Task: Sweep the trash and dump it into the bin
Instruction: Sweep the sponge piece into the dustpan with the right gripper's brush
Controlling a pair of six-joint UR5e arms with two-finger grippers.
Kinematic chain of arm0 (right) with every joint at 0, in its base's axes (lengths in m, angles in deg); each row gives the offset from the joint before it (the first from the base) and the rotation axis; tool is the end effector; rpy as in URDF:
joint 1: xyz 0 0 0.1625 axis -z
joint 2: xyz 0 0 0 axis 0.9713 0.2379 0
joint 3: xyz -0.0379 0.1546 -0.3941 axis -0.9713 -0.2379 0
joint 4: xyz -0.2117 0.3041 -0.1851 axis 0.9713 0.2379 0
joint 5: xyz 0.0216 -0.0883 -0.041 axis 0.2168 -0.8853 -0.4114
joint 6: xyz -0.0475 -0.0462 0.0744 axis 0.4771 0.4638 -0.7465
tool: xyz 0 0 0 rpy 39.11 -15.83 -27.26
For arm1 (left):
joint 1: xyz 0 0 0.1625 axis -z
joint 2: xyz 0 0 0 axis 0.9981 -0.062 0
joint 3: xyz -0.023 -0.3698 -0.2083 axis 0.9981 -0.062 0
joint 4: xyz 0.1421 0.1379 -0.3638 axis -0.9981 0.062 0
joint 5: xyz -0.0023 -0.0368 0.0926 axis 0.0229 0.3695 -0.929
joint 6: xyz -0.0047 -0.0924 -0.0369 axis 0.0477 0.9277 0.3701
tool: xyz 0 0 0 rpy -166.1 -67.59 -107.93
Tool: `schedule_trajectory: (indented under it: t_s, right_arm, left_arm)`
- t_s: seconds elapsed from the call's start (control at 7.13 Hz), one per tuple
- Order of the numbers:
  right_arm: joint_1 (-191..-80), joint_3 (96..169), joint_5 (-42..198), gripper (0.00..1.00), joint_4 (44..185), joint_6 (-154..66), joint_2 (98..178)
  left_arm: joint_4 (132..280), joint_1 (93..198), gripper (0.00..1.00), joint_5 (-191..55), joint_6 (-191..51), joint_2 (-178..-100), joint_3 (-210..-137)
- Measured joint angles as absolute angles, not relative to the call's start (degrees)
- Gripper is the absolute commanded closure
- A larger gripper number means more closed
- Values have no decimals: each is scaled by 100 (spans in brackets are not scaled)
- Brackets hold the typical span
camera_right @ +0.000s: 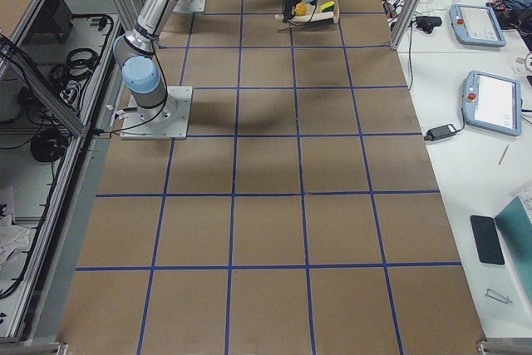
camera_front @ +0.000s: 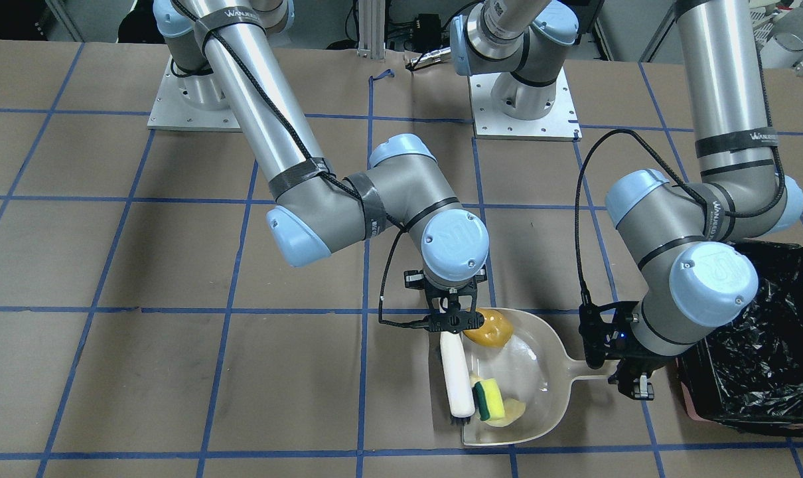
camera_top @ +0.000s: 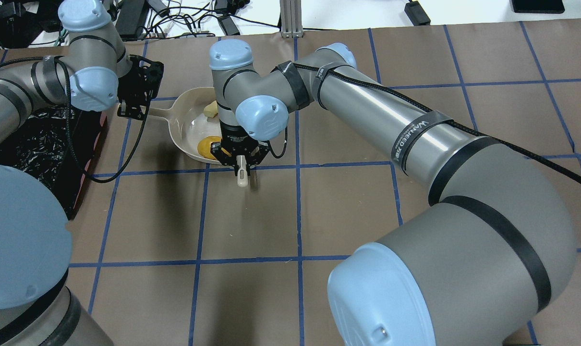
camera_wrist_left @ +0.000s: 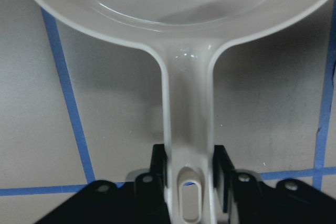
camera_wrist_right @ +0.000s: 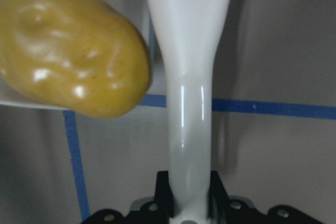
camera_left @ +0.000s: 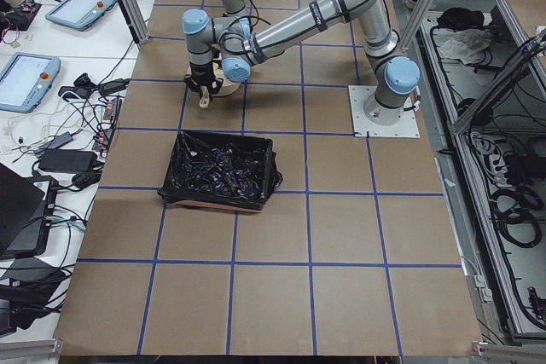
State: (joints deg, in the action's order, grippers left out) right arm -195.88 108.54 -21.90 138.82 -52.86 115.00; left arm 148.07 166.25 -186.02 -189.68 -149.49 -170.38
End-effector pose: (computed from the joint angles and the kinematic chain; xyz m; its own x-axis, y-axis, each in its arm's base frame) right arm 0.4989 -0.5615 0.2148 -0.9915 -0.0386 -0.1245 -0.0701 0.9634 0.2588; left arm -0.0020 -0.6769 0.2541 0.0841 0.9959 -0.0339 0.9886 -0.0792 0.1278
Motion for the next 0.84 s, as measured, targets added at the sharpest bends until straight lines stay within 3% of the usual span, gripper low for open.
schedule_trajectory:
  t_s: [0.84]
  right_arm:
    - [-19715, 10663, -1799, 100, 13998, -5545, 11540]
  left_arm:
    - [14799, 16625, 100, -18602, -18969, -14949, -17050]
